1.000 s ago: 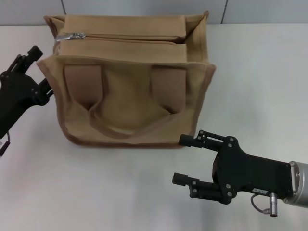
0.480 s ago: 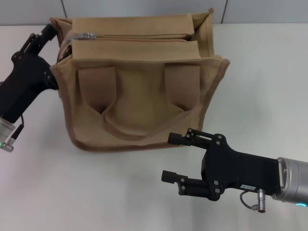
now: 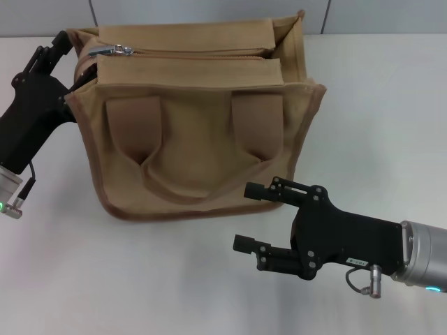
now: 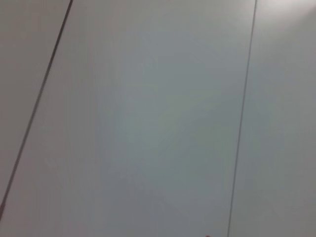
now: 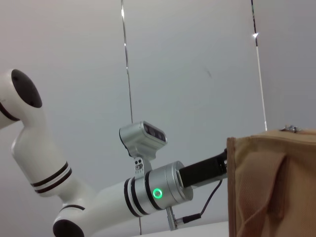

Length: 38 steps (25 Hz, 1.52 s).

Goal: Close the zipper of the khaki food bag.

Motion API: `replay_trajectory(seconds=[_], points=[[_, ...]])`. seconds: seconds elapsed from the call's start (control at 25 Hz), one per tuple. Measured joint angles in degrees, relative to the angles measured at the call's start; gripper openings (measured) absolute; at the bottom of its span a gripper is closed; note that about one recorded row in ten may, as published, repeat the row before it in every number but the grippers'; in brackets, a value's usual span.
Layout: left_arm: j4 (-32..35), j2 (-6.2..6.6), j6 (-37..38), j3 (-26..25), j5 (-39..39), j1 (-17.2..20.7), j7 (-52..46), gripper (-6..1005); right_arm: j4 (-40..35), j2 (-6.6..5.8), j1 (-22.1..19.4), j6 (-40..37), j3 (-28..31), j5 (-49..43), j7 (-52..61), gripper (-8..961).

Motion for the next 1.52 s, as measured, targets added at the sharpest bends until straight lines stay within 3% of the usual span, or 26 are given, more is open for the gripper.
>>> replay_trajectory(seconds=[0.4,1.28,1.52], points=[[-0.6,0.21,-4.4,-2.5,-0.1,0.2,-0.2,819,0.6,0.0,0.2,1.2,0.3,0.0,0.0,724],[-1.0,0.23,1.0,-4.5,-0.2,2.3,-0.5,815,2.6,-0.01,0.3,3.3,1.6,0.0,0.0,722],[-1.9,0.09,2.2,-4.5,-0.1,2.7,2.3,552,2.7,-0.01,0.4,3.8,1.7,0.0,0.0,721]])
